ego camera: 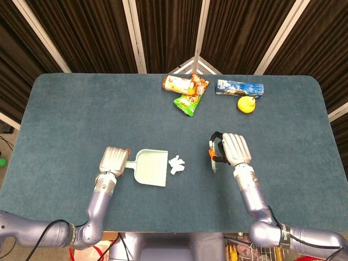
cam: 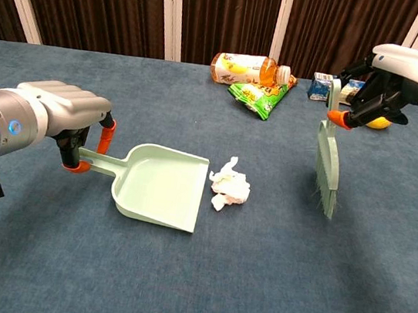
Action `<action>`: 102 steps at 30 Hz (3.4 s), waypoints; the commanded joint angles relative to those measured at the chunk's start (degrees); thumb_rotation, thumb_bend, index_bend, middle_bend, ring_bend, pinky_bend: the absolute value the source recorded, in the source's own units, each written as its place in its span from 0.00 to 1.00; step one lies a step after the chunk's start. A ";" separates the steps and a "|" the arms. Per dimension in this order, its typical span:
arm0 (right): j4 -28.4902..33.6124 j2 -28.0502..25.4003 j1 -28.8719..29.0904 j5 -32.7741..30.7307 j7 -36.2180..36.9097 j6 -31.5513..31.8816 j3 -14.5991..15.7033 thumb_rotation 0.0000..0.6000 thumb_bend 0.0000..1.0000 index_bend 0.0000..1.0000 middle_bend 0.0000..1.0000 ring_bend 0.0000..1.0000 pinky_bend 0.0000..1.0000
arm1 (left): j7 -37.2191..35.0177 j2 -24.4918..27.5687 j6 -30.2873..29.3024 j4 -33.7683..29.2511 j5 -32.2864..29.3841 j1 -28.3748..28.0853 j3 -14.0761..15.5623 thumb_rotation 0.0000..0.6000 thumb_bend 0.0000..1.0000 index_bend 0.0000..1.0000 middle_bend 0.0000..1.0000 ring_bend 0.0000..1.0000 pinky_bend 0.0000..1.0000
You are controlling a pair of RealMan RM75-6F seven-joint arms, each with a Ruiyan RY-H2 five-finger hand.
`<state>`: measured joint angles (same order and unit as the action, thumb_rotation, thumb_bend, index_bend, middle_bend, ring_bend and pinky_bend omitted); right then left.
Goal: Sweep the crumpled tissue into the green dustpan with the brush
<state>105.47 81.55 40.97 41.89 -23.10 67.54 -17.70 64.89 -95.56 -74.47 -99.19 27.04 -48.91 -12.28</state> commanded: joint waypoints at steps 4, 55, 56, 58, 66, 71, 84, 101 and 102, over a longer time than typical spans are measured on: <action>1.33 1.44 0.91 -1.31 -0.79 0.51 -0.40 1.00 0.64 0.87 0.91 0.92 0.87 | -0.19 -0.37 -0.59 -0.50 -0.65 -1.12 -0.32 1.00 0.60 0.65 1.00 1.00 0.95; 9.19 0.14 5.21 -10.79 -4.57 5.82 -2.11 1.00 0.64 0.87 0.91 0.92 0.87 | 7.19 -8.09 -7.58 -1.60 -10.29 -9.67 -5.00 1.00 0.61 0.65 1.00 1.00 0.95; 9.18 0.27 5.01 -10.62 -4.53 5.76 -1.58 1.00 0.64 0.87 0.91 0.92 0.87 | 7.36 -8.02 -7.77 -1.76 -10.44 -9.79 -4.96 1.00 0.61 0.65 1.00 1.00 0.95; 9.17 0.51 4.77 -10.32 -4.58 5.82 -0.85 1.00 0.64 0.87 0.91 0.92 0.87 | 7.51 -7.95 -8.03 -1.88 -10.64 -9.93 -4.92 1.00 0.61 0.65 1.00 1.00 0.95; 10.82 3.13 5.12 -10.73 -4.63 6.20 -0.32 1.00 0.64 0.87 0.91 0.92 0.87 | 7.17 -7.90 -8.42 -1.79 -11.04 -10.16 -4.61 1.00 0.61 0.65 1.00 1.00 0.95; 12.49 5.58 6.32 -11.77 -5.05 6.91 -1.33 1.00 0.64 0.87 0.91 0.92 0.87 | 6.63 -8.34 -8.28 -1.32 -11.04 -10.20 -4.38 1.00 0.61 0.65 1.00 1.00 0.95; 15.56 8.82 9.08 -20.60 -2.96 7.24 -8.18 1.00 0.65 0.87 0.91 0.92 0.87 | 5.58 -9.23 -7.82 -0.60 -10.92 -10.34 -4.04 1.00 0.61 0.65 1.00 1.00 0.95; 18.86 1.74 7.32 -26.80 6.39 2.71 -15.04 1.00 0.65 0.87 0.91 0.92 0.87 | 5.40 -10.46 -8.62 -0.43 -10.03 -10.79 -3.92 1.00 0.61 0.65 1.00 1.00 0.95; 18.85 1.33 7.23 -26.53 6.70 2.65 -15.18 1.00 0.65 0.87 0.91 0.92 0.87 | 5.30 -10.48 -8.57 -0.41 -9.98 -10.73 -3.88 1.00 0.61 0.64 1.00 1.00 0.95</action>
<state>124.23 83.30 48.42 15.19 -16.75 70.34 -32.56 70.21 -106.04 -83.06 -99.61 17.04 -59.66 -16.18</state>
